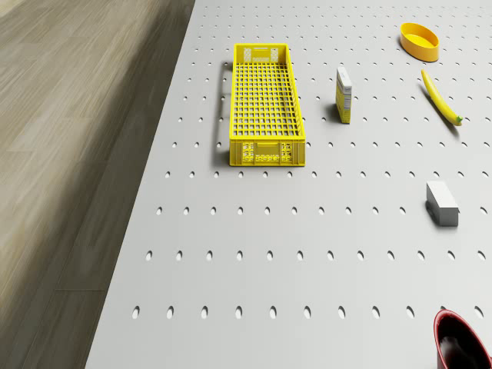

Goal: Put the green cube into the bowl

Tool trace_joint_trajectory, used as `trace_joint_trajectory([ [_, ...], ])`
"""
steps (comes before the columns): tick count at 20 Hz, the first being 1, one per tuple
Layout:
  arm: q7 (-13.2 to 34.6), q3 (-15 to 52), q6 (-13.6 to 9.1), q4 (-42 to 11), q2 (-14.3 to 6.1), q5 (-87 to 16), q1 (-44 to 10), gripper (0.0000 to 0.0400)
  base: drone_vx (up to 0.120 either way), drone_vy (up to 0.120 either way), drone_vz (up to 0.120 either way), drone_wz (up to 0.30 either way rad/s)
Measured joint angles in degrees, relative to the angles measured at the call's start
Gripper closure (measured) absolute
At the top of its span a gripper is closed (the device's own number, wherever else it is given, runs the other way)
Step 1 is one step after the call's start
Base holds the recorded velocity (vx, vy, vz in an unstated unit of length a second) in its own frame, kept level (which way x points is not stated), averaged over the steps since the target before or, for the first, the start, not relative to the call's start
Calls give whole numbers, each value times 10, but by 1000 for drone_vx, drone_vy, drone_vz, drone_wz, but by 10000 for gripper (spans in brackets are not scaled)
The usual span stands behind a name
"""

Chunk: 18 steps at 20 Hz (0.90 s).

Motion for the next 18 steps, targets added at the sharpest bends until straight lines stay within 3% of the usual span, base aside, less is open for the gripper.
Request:
trace_joint_trajectory([
  [5, 3, 18, 2, -3, -2, -25, -5, 0, 120, 0, -8, 0],
  [8, 7, 38, 4, -6, -3, -54, -12, 0, 120, 0, -120, 0],
  [13, 20, 104, 9, -22, -8, -147, -33, 0, 0, 0, -96, 0],
  [18, 53, 237, 18, -88, -24, -343, -78, 0, 0, 0, -120, 0],
])
